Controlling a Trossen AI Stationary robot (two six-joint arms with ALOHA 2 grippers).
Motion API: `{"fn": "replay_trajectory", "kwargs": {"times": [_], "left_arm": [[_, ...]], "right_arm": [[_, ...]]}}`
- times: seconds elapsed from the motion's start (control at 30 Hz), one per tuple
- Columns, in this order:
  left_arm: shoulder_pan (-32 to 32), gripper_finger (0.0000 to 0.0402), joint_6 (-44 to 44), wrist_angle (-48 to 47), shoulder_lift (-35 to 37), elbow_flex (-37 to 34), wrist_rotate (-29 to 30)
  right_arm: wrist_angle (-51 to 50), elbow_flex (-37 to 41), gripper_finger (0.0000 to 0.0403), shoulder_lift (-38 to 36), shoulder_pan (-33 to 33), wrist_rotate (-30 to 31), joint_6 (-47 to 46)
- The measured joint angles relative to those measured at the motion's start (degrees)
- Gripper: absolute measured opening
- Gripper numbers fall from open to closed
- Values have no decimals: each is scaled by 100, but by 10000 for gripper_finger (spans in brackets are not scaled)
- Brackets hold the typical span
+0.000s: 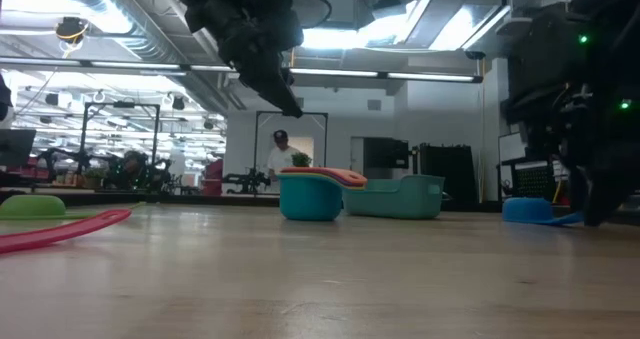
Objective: Nest measuring cups in basket
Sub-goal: Stack the blue measuring cup on top of the orange measuring cup
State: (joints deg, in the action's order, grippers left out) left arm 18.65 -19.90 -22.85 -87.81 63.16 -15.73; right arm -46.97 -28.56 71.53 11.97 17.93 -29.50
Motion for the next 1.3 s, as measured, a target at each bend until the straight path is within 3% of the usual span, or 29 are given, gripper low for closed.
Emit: {"fn": "replay_trajectory", "kwargs": {"times": [0.53, 1.0, 1.3], "left_arm": [[0, 112, 0, 4, 0, -2, 4], [1, 112, 4, 2, -2, -2, 3], [0, 112, 26, -13, -4, -2, 2]], "right_arm": [[170, -18, 168, 303, 7, 183, 1], [386, 2, 40, 314, -2, 396, 108], [366, -33, 21, 310, -2, 376, 119]]}}
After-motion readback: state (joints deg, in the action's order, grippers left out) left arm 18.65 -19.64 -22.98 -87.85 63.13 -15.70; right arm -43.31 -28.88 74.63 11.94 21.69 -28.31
